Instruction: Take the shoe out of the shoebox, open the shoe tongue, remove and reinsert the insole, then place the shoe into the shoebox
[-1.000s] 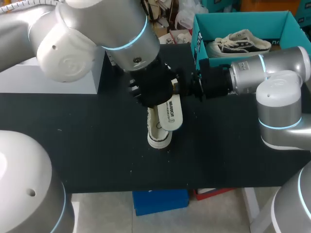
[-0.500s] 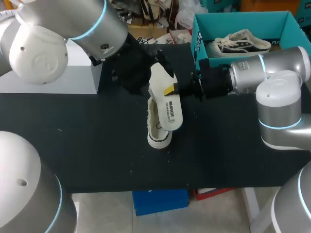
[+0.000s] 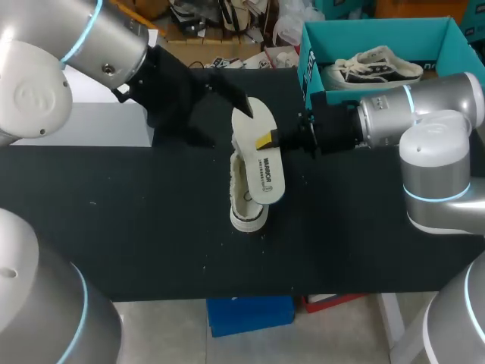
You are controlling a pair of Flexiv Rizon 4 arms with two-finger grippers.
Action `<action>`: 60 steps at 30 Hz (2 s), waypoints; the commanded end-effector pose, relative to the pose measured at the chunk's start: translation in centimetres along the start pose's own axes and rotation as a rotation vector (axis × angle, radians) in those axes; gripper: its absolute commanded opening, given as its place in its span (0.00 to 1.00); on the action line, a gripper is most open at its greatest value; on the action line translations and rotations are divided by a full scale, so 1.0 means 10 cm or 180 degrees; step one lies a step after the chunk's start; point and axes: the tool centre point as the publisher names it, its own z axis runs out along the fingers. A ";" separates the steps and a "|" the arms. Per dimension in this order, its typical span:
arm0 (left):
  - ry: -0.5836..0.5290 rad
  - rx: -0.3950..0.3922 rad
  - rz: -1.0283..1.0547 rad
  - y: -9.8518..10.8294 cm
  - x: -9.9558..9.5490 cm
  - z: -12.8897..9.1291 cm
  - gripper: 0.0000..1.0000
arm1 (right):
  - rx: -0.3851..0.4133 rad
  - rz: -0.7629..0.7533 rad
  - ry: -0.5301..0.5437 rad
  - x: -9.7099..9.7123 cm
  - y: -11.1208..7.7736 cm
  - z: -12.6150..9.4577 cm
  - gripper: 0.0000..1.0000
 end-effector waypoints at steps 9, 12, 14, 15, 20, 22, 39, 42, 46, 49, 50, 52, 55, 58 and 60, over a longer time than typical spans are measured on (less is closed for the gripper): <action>-0.0910 -0.0090 0.0131 -0.06 0.25 0.22 1.00 | -0.0007 0.0001 0.0001 0.00 0.00 0.02 0.00; -0.1093 -0.0141 0.0190 -0.10 0.37 0.32 1.00 | -0.0007 0.0001 0.0001 0.00 0.00 0.02 0.00; -0.1314 -0.0149 0.0232 -0.13 0.42 0.34 1.00 | -0.0007 0.0001 0.0001 0.00 0.00 0.02 0.00; -0.1382 -0.0189 0.0244 -0.15 0.44 0.34 1.00 | -0.0007 0.0001 0.0001 0.00 0.00 0.02 0.00; -0.1643 -0.0037 0.0163 -0.15 0.62 0.42 1.00 | -0.0007 0.0001 0.0001 0.00 0.00 0.02 0.00; -0.1643 -0.0037 0.0163 -0.15 0.62 0.42 1.00 | -0.0007 0.0001 0.0001 0.00 0.00 0.02 0.00; -0.2103 -0.0339 0.0194 -0.22 0.68 0.54 1.00 | -0.0007 0.0001 0.0001 0.00 0.00 0.02 0.00; -0.2338 -0.0485 0.0155 -0.20 0.77 0.58 1.00 | -0.0007 0.0001 0.0001 0.00 0.00 0.02 0.00; -0.2539 -0.0613 0.0176 -0.16 0.85 0.59 1.00 | -0.0007 0.0001 0.0001 0.00 0.00 0.02 0.00; -0.2642 -0.0629 0.0175 -0.11 0.87 0.59 1.00 | -0.0007 0.0001 0.0001 0.00 0.00 0.02 0.00; -0.2650 -0.0633 0.0181 -0.09 0.88 0.59 1.00 | -0.0007 0.0001 0.0001 0.00 0.00 0.02 0.00; -0.2715 -0.0624 0.0162 -0.04 0.90 0.60 1.00 | -0.0007 0.0001 0.0001 0.00 0.00 0.02 0.00; -0.2733 -0.0665 0.0136 0.05 0.93 0.62 1.00 | -0.0007 0.0001 0.0001 0.00 0.00 0.02 0.00; -0.2759 -0.0725 0.0115 0.14 0.92 0.64 1.00 | -0.0007 0.0001 0.0001 0.00 0.00 0.02 0.00; -0.2712 -0.0788 0.0108 0.20 0.90 0.65 1.00 | -0.0007 0.0001 0.0001 0.00 0.00 0.02 0.00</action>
